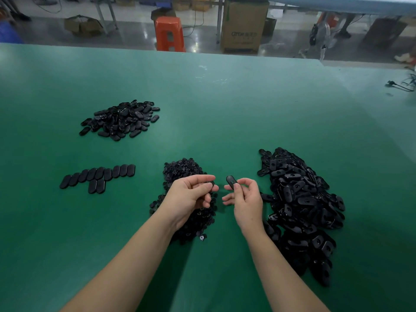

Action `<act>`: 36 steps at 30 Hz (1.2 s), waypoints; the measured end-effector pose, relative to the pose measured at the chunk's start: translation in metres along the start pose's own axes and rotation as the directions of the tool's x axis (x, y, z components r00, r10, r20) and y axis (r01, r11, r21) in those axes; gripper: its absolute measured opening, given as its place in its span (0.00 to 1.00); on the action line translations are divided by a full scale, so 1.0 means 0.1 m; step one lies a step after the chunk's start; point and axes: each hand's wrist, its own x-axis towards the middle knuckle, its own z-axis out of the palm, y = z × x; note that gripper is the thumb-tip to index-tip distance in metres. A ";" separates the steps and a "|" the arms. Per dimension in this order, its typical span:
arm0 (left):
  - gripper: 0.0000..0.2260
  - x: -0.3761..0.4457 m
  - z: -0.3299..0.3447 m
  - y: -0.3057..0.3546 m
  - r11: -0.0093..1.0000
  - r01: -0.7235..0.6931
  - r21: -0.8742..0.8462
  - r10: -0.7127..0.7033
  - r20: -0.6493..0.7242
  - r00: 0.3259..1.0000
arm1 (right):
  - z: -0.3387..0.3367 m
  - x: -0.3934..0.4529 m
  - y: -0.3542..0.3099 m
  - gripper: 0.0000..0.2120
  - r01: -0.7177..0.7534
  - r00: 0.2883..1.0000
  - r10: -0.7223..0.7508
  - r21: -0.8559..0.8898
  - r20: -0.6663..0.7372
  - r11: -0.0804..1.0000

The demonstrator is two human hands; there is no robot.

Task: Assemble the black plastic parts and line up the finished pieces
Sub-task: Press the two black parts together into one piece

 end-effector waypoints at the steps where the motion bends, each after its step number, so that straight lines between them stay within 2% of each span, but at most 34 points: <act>1: 0.08 0.00 0.00 -0.01 1.000 -0.002 0.004 0.002 -0.001 1.000 | 0.00 -0.02 0.00 0.06 -0.001 1.000 0.001 -0.002 -0.006 1.000; 6: 0.06 0.02 -0.01 -0.03 0.999 -0.018 0.049 0.019 -0.024 1.000 | 0.06 -0.17 0.07 0.11 0.032 0.997 -0.021 -0.150 0.075 0.988; 10: 0.04 0.02 -0.02 -0.04 0.995 -0.032 0.090 0.039 -0.080 0.996 | 0.07 -0.20 0.08 0.11 0.055 0.994 -0.035 -0.202 0.102 0.978; 13: 0.05 0.03 -0.03 -0.06 0.962 -0.071 0.263 0.102 -0.108 0.989 | 0.06 -0.19 0.06 0.10 0.060 0.995 -0.043 -0.188 0.095 0.980; 16: 0.06 0.06 -0.02 -0.07 0.878 -0.117 0.464 0.180 -0.094 0.979 | 0.05 -0.19 0.05 0.11 0.061 0.995 -0.046 -0.168 0.092 0.984; 19: 0.07 0.08 0.05 -0.06 0.729 -0.192 0.657 0.286 -0.039 0.957 | 0.05 -0.19 0.03 0.13 0.065 0.993 -0.046 -0.184 0.106 0.981; 23: 0.09 0.09 0.18 -0.05 0.548 -0.256 0.796 0.371 0.044 0.928 | 0.05 -0.19 0.06 0.16 0.071 0.995 -0.052 -0.220 0.090 0.973; 29: 0.04 0.14 0.30 -0.07 0.437 -0.216 0.873 0.383 0.036 0.923 | 0.04 -0.18 0.07 0.16 0.076 0.994 -0.054 -0.242 0.098 0.967; 36: 0.06 0.17 0.34 -0.07 0.329 -0.226 0.917 0.402 0.080 0.912 | 0.03 -0.19 0.05 0.12 0.063 0.995 -0.043 -0.218 0.095 0.974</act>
